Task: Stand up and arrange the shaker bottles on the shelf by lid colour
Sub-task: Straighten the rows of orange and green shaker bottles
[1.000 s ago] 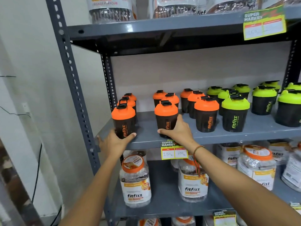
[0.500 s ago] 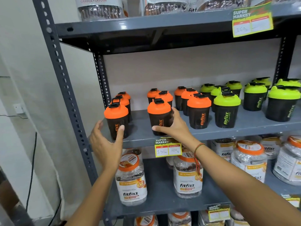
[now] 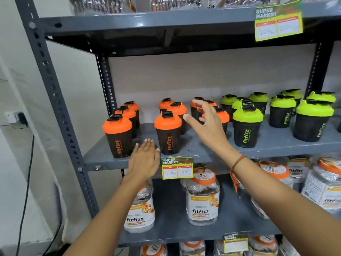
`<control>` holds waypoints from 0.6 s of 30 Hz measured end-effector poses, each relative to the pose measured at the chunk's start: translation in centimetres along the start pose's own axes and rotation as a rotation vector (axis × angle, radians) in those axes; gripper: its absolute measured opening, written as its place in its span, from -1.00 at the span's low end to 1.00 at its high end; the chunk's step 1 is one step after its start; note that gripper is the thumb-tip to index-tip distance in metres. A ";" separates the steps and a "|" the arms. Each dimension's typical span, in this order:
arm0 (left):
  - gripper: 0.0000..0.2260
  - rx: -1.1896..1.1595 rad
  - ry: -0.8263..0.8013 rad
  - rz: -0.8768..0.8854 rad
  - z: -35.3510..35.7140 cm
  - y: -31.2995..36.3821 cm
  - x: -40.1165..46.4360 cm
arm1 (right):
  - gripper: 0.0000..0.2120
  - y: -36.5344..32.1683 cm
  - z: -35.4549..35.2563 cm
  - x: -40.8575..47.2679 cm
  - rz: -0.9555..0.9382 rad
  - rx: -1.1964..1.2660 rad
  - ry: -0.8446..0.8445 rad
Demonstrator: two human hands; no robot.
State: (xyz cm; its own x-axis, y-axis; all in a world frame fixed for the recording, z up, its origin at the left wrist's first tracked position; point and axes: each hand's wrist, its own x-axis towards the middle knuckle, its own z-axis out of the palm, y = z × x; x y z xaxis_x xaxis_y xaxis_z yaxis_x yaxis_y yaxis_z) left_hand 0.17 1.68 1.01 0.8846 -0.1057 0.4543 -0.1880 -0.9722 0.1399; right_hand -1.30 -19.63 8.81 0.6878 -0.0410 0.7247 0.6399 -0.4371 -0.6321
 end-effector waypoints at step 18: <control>-0.51 0.103 -0.034 -0.024 0.9 -0.6 0.7 | -0.48 0.9 4.4 19.2 0.038 -0.789 -0.481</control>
State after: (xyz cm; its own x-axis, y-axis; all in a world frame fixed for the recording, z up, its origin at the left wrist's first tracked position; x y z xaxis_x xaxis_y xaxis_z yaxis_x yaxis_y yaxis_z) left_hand 1.33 2.01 0.46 0.9026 -0.0870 0.4216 -0.1227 -0.9907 0.0583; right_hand 13.97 -16.80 20.96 0.8848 0.2322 0.4039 0.3165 -0.9358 -0.1554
